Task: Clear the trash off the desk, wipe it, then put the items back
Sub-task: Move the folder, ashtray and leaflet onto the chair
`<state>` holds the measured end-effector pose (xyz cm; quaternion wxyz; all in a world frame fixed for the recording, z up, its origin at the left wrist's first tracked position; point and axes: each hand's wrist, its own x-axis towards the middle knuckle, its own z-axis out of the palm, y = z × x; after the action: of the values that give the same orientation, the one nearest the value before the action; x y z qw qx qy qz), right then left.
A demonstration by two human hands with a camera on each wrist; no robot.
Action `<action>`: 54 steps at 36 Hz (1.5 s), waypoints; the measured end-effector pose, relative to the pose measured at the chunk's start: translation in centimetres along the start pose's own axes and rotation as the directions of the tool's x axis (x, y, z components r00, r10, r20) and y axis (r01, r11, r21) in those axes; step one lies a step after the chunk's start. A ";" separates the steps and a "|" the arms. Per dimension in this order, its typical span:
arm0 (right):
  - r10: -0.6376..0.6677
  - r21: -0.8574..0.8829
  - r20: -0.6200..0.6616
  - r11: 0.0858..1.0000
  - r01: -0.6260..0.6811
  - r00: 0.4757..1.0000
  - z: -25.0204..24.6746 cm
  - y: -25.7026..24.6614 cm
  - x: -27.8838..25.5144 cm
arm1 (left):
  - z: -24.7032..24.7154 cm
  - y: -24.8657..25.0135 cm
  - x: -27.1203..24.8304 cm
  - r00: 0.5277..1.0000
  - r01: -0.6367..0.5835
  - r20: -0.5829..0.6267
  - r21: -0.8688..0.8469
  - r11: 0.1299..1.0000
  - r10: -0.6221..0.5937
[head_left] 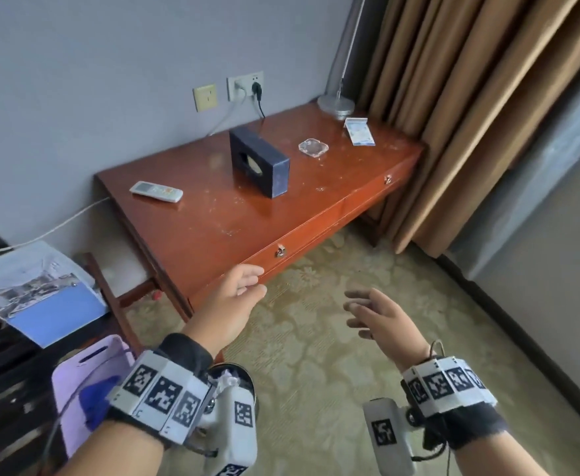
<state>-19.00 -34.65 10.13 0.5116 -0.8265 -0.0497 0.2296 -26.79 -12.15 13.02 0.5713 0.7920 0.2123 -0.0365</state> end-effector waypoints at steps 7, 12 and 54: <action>-0.021 0.023 -0.027 1.000 0.022 0.999 -3.8 0.2 1.5 | 1.8 3.0 2.6 1.000 -0.015 -0.016 0.028 1.000 0.015; -0.004 0.032 -0.014 0.999 0.005 1.000 -5.7 0.2 4.2 | 3.5 3.9 5.9 1.000 0.000 0.003 -0.019 1.000 0.000; 0.008 -0.155 0.148 0.988 0.016 0.989 -30.4 -4.3 58.1 | 16.6 20.5 54.7 0.998 0.044 -0.037 -0.107 0.993 -0.048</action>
<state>46.40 -39.25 6.10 0.4407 -0.8446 -0.1070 0.2847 33.71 -16.63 9.12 0.6072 0.7561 0.2433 -0.0225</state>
